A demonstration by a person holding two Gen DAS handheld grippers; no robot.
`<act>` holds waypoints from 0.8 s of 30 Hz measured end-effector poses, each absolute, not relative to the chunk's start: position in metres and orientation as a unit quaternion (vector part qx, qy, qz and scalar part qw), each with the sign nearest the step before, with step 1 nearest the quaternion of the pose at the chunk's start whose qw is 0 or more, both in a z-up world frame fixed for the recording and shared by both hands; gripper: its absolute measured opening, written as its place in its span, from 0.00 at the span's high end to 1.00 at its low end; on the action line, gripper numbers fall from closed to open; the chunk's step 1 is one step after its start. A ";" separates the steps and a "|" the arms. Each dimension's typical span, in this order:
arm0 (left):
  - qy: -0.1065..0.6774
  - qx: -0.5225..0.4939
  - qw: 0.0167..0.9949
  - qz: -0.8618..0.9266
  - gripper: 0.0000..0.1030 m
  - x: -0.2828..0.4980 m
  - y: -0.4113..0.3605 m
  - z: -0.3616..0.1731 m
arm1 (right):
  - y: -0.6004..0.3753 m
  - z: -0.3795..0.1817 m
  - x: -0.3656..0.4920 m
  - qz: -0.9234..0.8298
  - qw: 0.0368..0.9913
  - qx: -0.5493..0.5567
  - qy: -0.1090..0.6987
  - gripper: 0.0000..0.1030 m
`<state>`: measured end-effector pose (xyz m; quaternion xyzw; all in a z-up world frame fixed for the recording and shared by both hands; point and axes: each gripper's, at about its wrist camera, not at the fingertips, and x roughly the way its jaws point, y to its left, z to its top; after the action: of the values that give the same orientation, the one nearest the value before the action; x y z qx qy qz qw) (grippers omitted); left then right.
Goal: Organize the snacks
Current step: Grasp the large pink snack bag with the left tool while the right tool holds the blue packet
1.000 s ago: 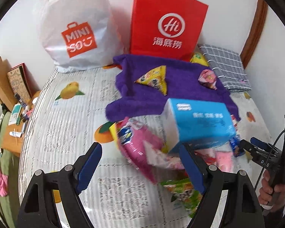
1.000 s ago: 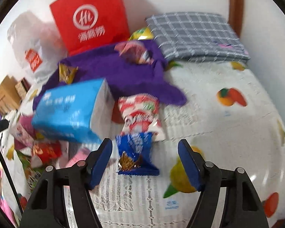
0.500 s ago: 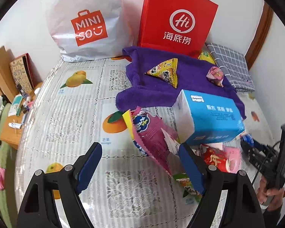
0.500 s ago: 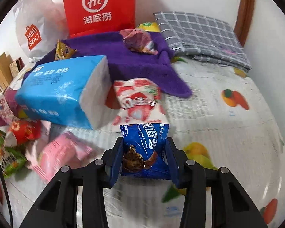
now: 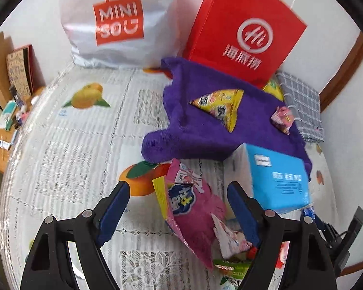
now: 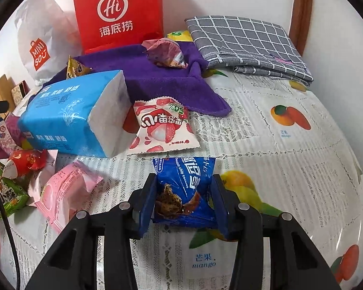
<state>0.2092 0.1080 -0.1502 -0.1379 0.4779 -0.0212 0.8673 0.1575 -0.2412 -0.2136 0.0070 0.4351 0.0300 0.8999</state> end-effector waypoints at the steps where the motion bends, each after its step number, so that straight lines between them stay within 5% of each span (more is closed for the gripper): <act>1: 0.485 -0.137 0.863 -0.025 0.22 0.213 0.106 -0.156 | -0.242 -0.214 0.158 0.031 0.900 0.009 0.435 0.57; 5: 0.506 -0.127 0.852 -0.040 0.26 0.221 0.096 -0.170 | -0.241 -0.214 0.159 0.031 0.900 0.007 0.435 0.55; 13: 0.507 -0.137 0.849 -0.058 0.52 0.212 0.093 -0.181 | -0.240 -0.213 0.160 0.031 0.900 0.008 0.435 0.55; 24: 0.459 -0.144 0.874 -0.067 0.56 0.180 0.112 -0.142 | -0.240 -0.214 0.159 0.031 0.901 0.008 0.434 0.55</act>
<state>0.1797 0.1124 -0.1419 -0.1443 0.4588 -0.0670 0.8742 0.1591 -0.2404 -0.2137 0.0076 0.4336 0.0314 0.9005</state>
